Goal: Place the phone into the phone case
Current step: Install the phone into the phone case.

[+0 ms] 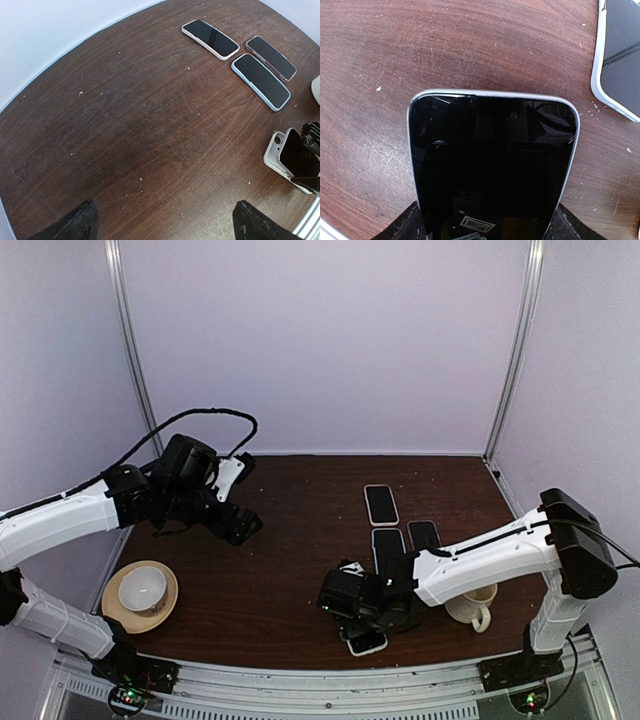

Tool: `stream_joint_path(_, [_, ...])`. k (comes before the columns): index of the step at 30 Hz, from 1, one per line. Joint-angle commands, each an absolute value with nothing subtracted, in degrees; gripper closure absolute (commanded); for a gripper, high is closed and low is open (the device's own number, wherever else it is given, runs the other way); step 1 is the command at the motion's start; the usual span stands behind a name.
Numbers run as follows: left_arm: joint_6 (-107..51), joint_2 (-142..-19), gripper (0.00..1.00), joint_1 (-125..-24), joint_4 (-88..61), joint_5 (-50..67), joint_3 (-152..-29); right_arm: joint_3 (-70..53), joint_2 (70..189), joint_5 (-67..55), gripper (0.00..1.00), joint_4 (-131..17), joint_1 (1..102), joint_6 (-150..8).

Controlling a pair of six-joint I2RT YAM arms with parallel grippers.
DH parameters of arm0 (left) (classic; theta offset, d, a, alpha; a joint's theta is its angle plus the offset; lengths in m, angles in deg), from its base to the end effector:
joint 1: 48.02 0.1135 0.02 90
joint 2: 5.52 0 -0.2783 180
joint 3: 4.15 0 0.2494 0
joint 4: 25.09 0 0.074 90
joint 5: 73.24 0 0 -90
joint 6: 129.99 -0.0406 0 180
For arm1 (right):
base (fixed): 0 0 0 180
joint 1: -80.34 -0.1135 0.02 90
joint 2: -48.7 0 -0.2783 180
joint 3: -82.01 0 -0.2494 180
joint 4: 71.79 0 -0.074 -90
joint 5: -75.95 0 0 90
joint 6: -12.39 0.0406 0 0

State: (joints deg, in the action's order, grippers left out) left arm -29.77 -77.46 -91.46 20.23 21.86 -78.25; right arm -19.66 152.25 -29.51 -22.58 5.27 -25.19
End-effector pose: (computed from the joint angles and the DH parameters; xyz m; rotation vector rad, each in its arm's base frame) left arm 0.1959 -0.1806 0.3092 0.6280 2.2638 -0.3659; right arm 0.0984 0.3269 0.1688 -0.4946 2.7320 0.1737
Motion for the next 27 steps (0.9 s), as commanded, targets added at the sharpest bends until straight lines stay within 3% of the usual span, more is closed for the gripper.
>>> stream_joint_path(1, [-30.7, -77.1, 0.02, -91.0, 18.3, 21.8, -77.7, -19.8, 153.4, -30.7, 0.44, -22.7, 5.7, -25.5])
stream_joint_path(13, [-30.9, -76.8, 0.03, -91.0, 18.3, 22.2, -77.7, -19.4, 152.7, -30.6, 0.19, -21.2, 5.7, -25.8])
stream_joint_path(27, [-31.2, -76.5, 0.02, -91.0, 18.3, 22.3, -77.7, -16.2, 149.6, -31.2, 0.16, -14.6, 5.7, -27.3])
